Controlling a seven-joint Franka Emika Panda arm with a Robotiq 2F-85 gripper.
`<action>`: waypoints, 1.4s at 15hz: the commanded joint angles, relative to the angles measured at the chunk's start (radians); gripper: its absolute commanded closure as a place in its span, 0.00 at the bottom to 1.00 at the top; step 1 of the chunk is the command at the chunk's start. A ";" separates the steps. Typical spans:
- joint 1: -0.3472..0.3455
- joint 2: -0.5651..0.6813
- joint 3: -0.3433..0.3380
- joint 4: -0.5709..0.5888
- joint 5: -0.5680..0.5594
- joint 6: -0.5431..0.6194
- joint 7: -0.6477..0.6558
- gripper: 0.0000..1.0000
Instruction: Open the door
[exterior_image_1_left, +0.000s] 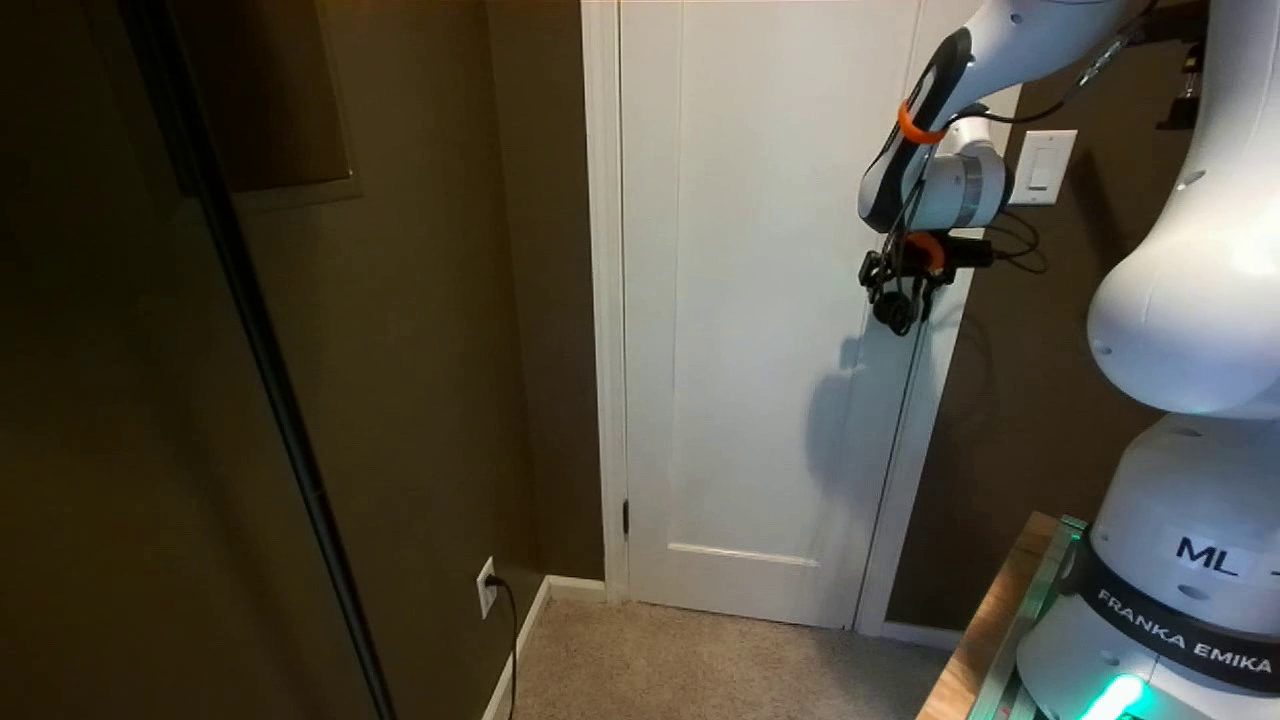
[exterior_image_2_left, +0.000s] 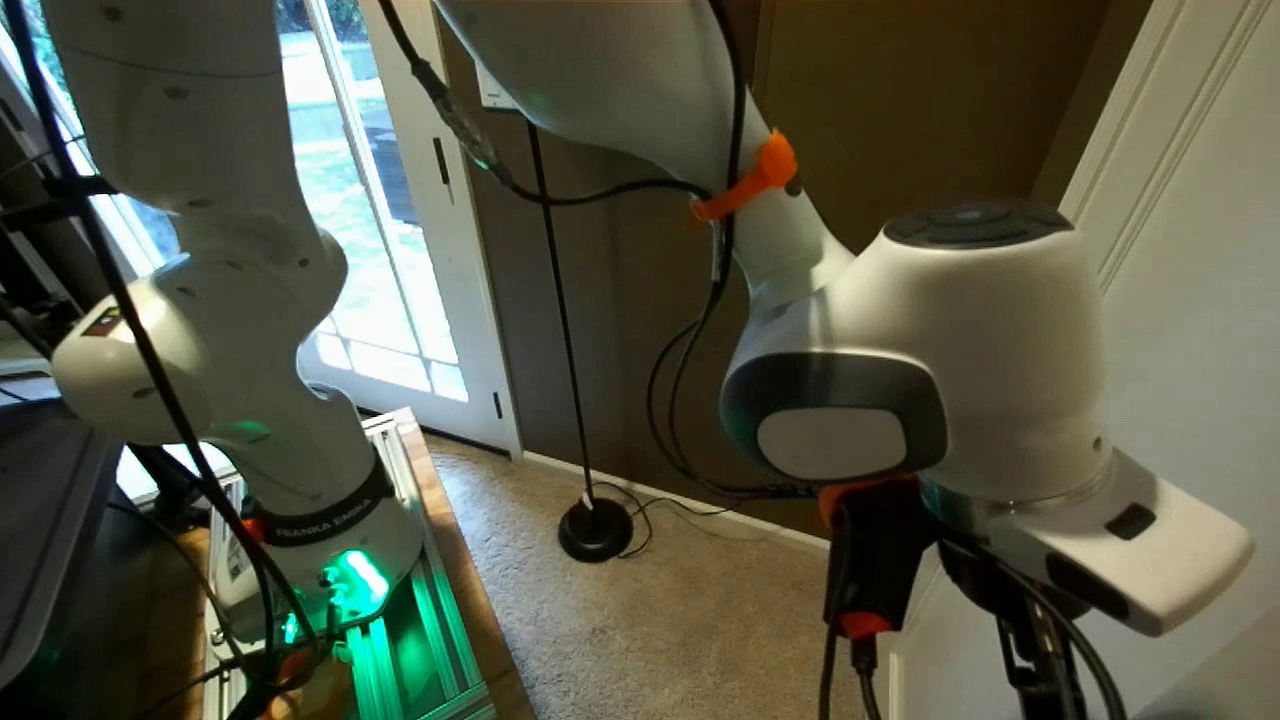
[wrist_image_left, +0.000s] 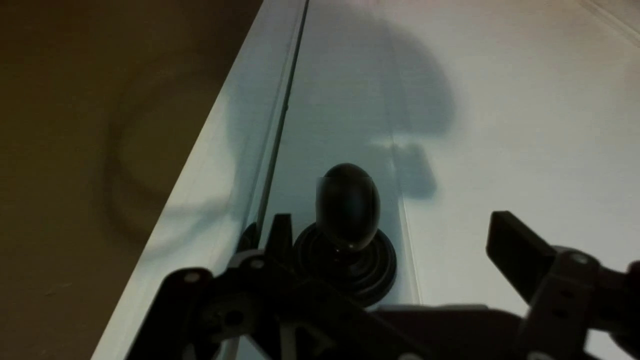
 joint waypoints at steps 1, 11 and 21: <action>-0.004 0.066 -0.012 0.060 0.044 0.003 -0.025 0.00; -0.023 0.157 -0.003 0.130 0.078 -0.006 -0.015 0.31; 0.003 0.141 -0.025 0.122 0.063 -0.039 0.012 0.84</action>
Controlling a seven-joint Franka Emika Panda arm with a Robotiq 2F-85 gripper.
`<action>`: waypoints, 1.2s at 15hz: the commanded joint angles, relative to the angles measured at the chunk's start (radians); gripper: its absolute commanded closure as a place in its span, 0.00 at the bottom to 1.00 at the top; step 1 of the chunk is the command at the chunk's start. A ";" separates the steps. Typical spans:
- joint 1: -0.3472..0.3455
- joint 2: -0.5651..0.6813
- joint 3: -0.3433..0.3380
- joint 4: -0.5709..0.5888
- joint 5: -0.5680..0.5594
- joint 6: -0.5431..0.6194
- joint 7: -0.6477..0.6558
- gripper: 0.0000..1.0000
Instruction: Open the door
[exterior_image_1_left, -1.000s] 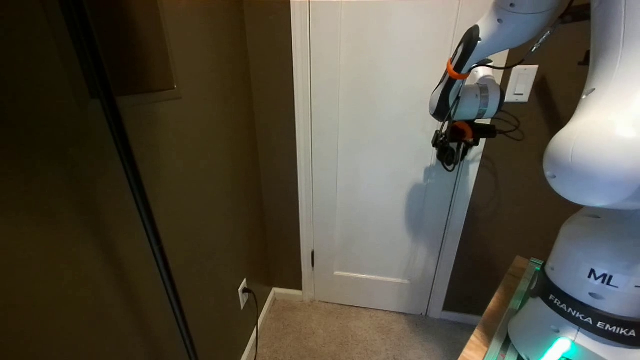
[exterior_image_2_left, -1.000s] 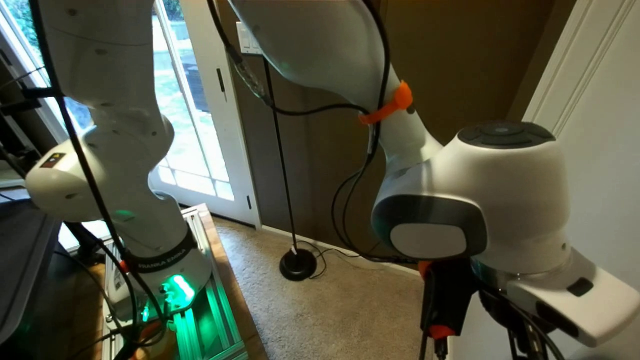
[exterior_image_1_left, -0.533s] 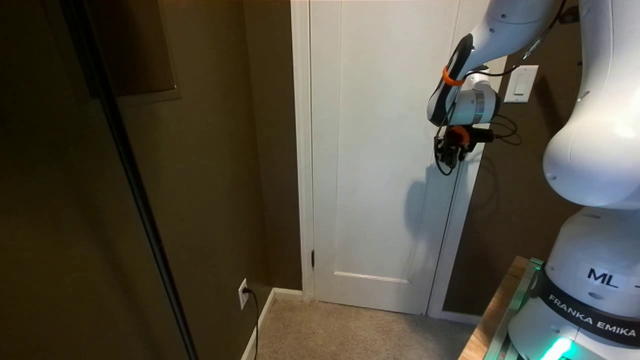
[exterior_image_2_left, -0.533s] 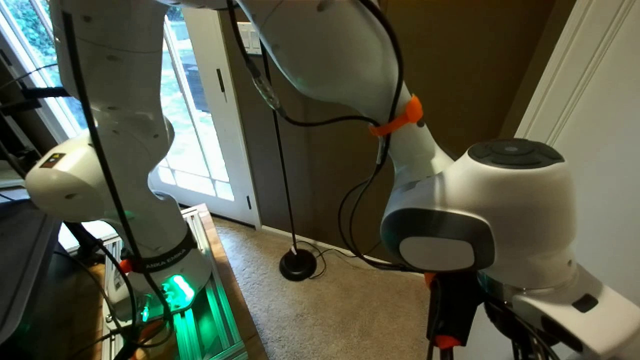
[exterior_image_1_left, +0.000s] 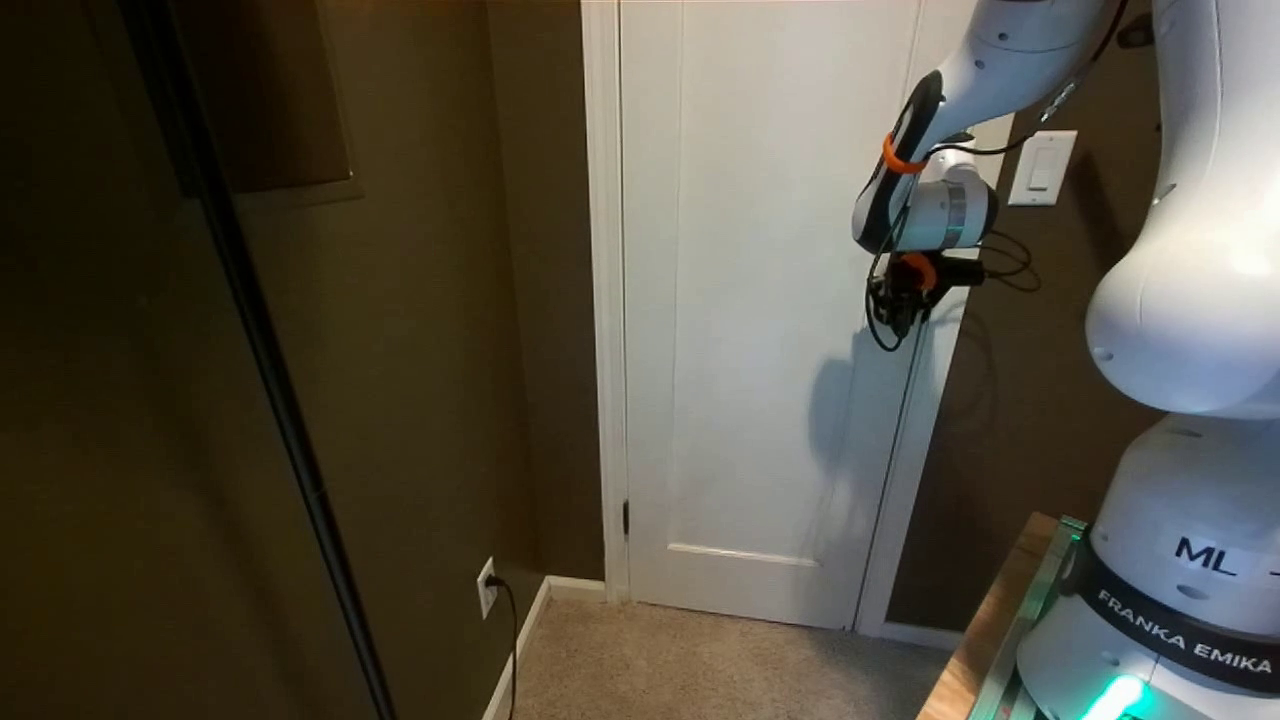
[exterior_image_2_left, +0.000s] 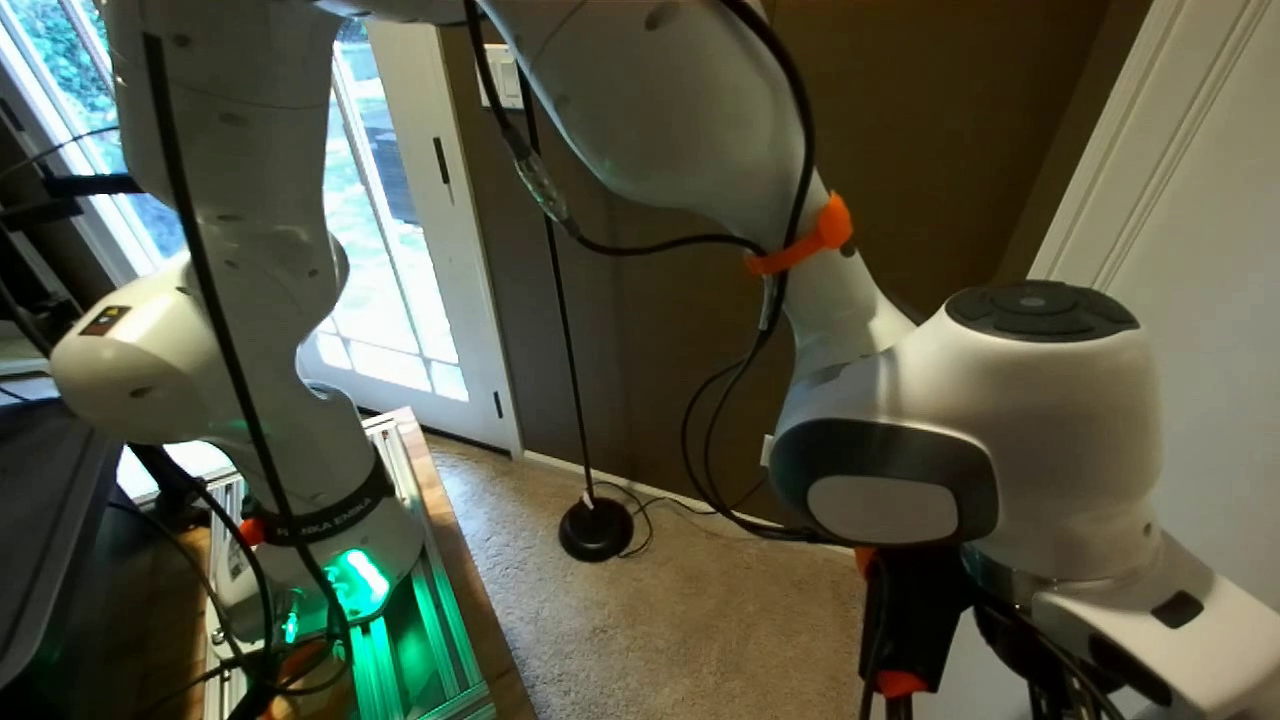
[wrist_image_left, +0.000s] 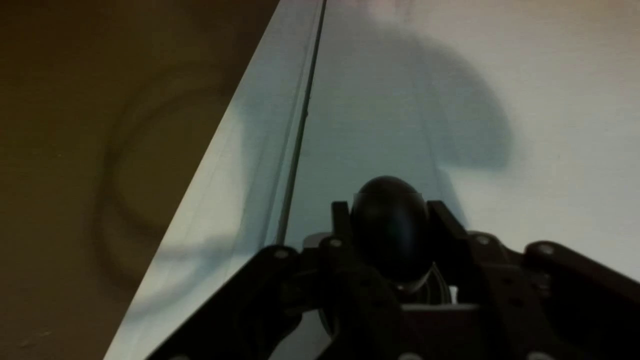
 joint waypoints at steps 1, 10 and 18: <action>0.032 -0.013 -0.033 -0.003 -0.004 -0.027 0.016 0.84; 0.520 0.137 -0.538 -0.034 -0.362 0.075 0.397 0.84; 0.940 0.557 -0.903 -0.085 -0.247 0.138 0.519 0.84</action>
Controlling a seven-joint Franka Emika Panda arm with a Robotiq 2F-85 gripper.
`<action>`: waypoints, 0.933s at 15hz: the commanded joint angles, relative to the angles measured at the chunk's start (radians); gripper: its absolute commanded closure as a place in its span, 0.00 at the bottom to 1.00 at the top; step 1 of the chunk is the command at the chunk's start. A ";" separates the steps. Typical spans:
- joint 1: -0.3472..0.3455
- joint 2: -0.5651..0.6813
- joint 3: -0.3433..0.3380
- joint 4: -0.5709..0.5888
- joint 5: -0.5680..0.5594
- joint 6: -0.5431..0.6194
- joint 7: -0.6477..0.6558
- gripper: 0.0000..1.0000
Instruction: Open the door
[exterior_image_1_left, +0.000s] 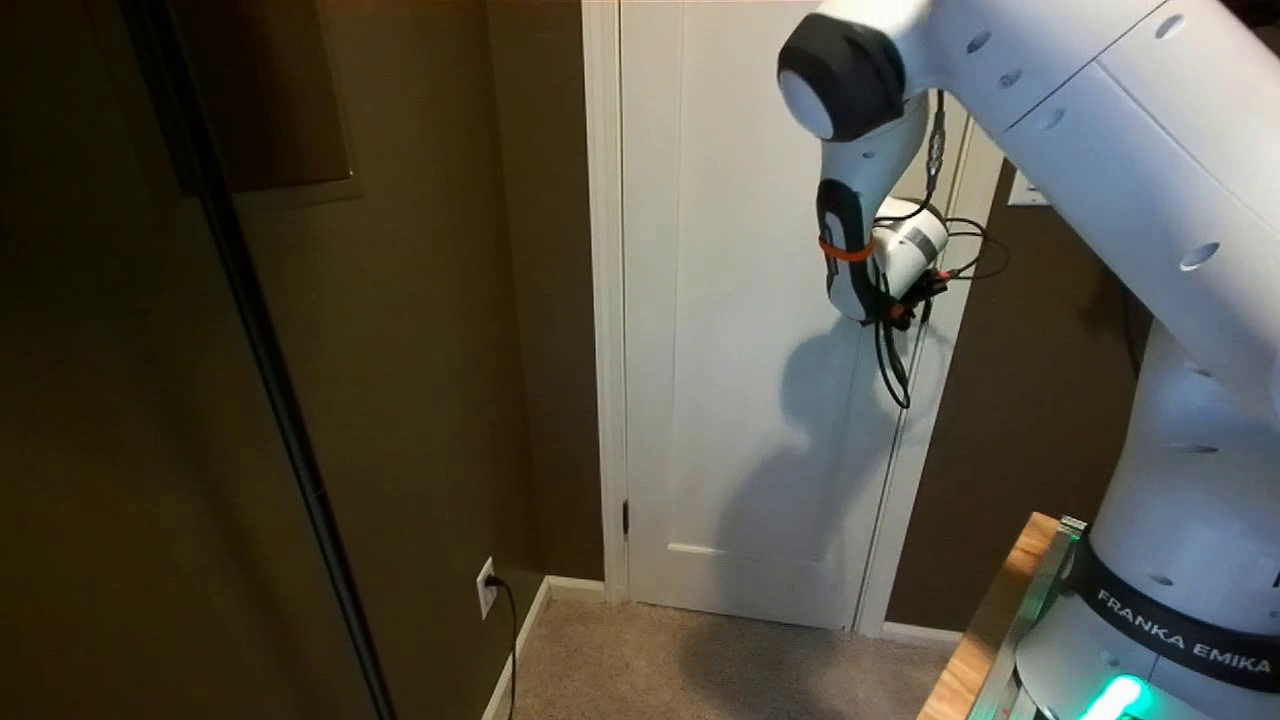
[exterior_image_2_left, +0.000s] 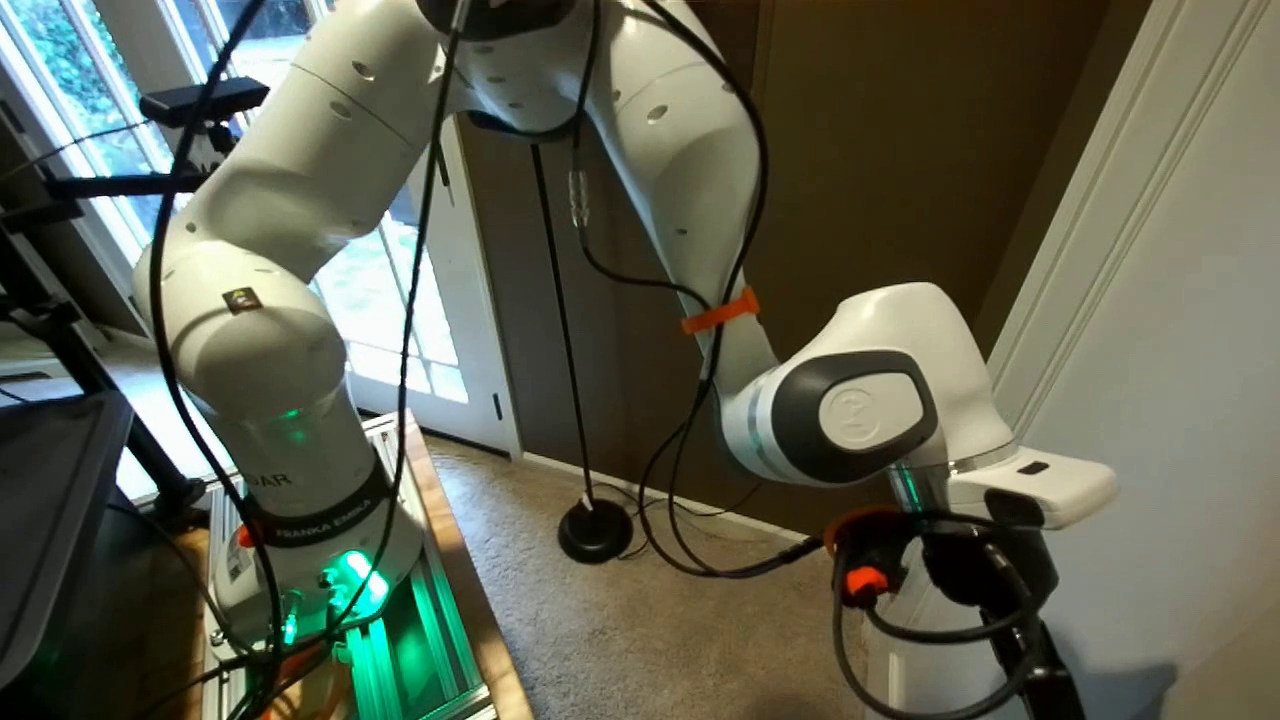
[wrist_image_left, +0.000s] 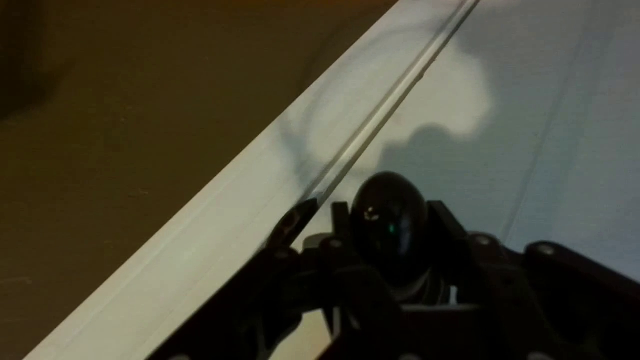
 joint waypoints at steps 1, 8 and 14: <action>0.153 0.197 -0.160 -0.035 0.104 0.038 -0.007 0.84; 0.247 0.423 -0.197 -0.061 0.226 0.043 -0.070 0.84; 0.317 0.431 -0.186 -0.128 0.280 0.050 -0.114 0.84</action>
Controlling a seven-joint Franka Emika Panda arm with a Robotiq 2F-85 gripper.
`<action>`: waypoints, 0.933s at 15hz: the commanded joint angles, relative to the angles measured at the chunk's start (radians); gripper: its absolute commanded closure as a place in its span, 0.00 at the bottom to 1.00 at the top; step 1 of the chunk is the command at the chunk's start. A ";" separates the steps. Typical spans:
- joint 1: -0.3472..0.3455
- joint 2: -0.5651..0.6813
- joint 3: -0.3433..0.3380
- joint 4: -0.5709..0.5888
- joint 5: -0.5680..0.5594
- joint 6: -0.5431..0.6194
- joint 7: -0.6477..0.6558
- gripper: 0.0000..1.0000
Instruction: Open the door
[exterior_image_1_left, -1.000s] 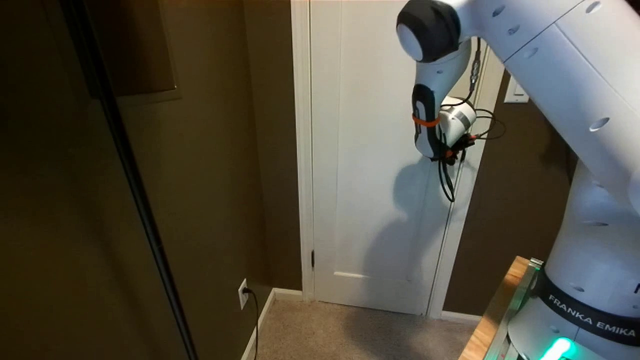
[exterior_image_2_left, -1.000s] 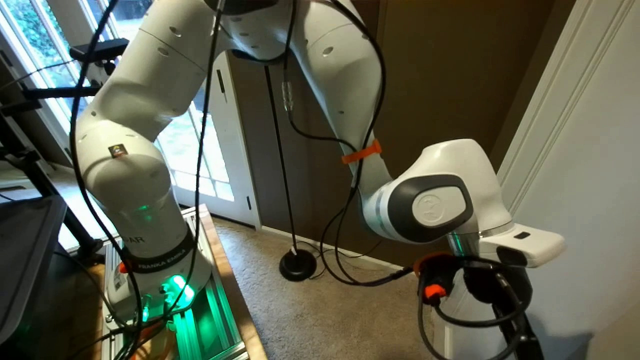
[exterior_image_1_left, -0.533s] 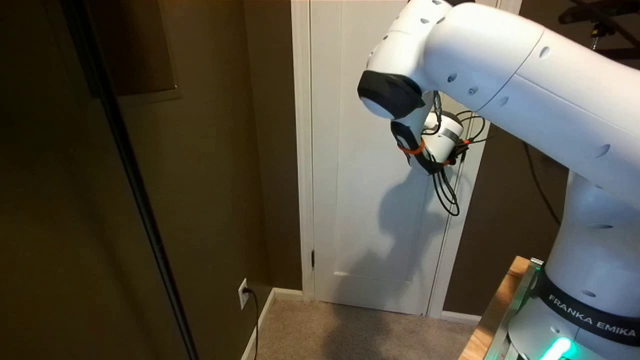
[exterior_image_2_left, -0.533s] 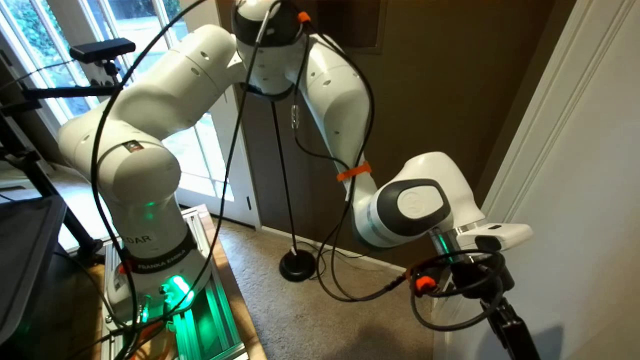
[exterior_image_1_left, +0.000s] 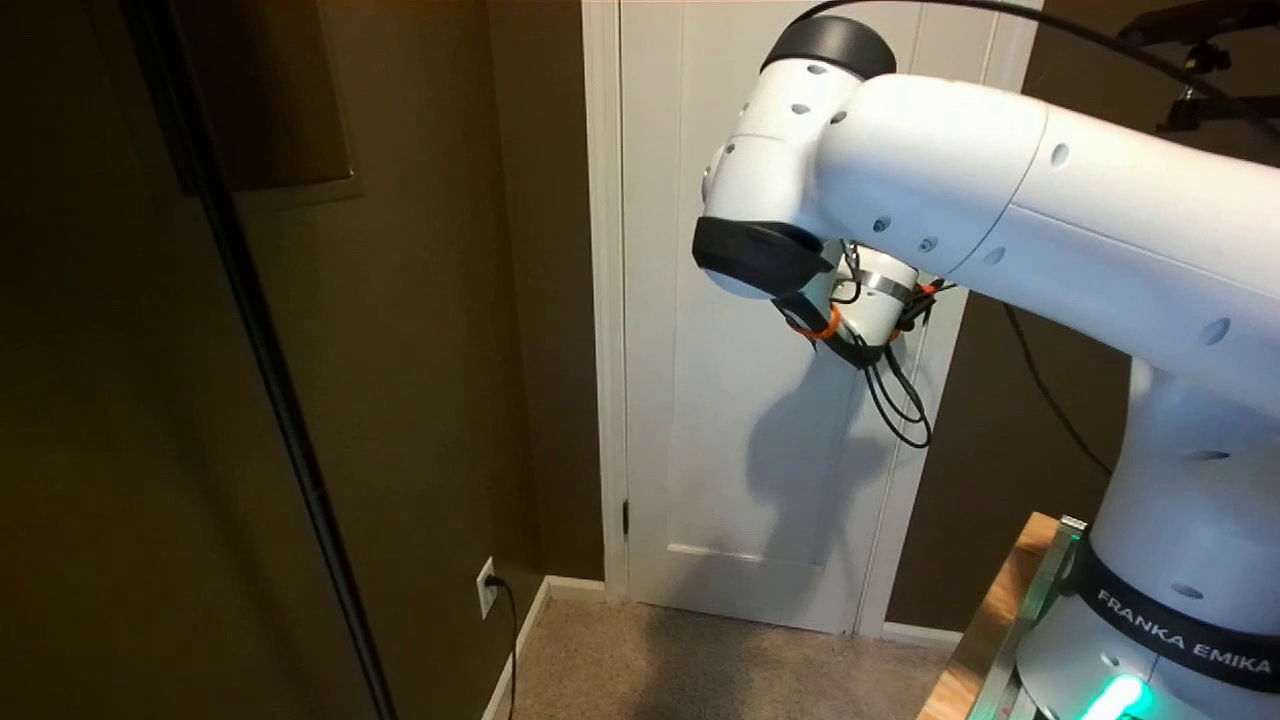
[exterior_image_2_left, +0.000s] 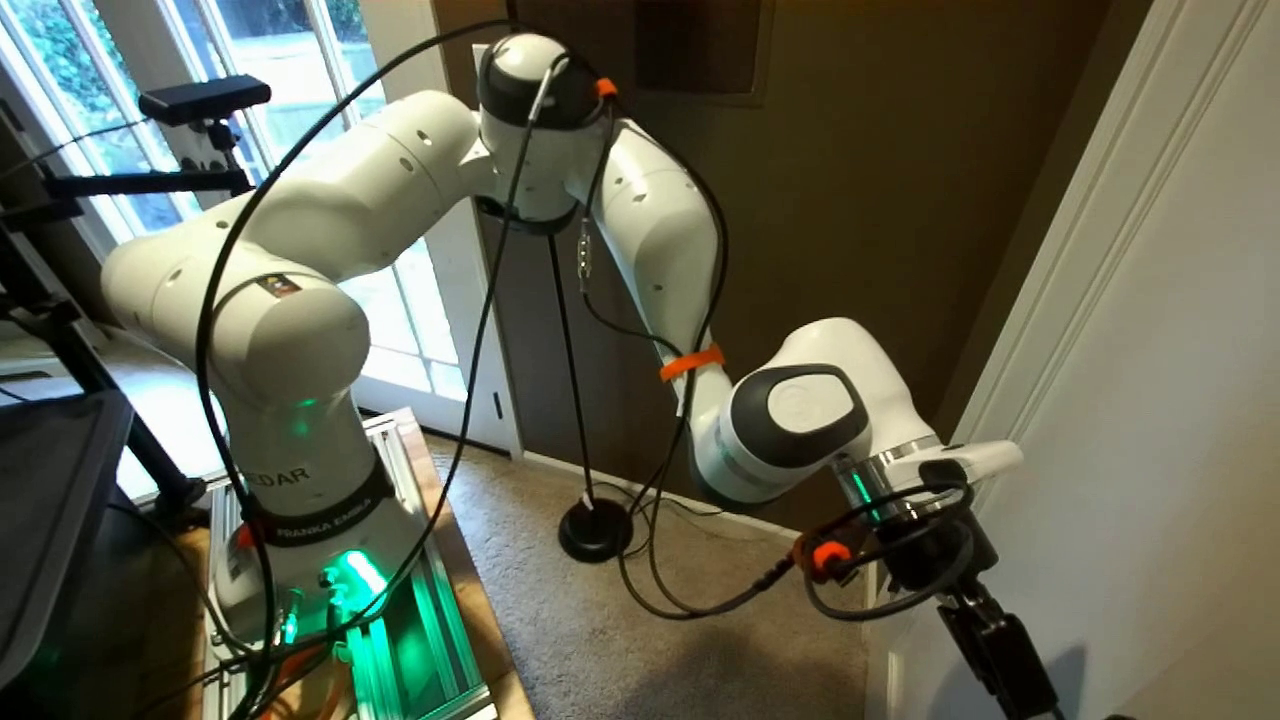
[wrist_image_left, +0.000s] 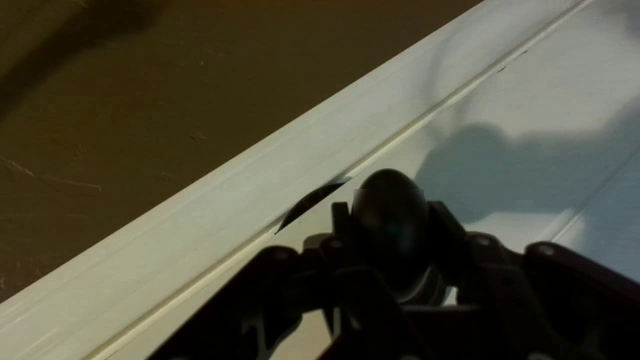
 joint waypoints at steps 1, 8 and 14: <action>0.077 0.003 -0.047 -0.088 0.058 0.017 -0.064 0.84; 0.171 -0.164 -0.035 -0.210 0.120 -0.045 -0.099 0.84; 0.307 -0.342 -0.082 -0.333 0.150 -0.108 -0.108 0.84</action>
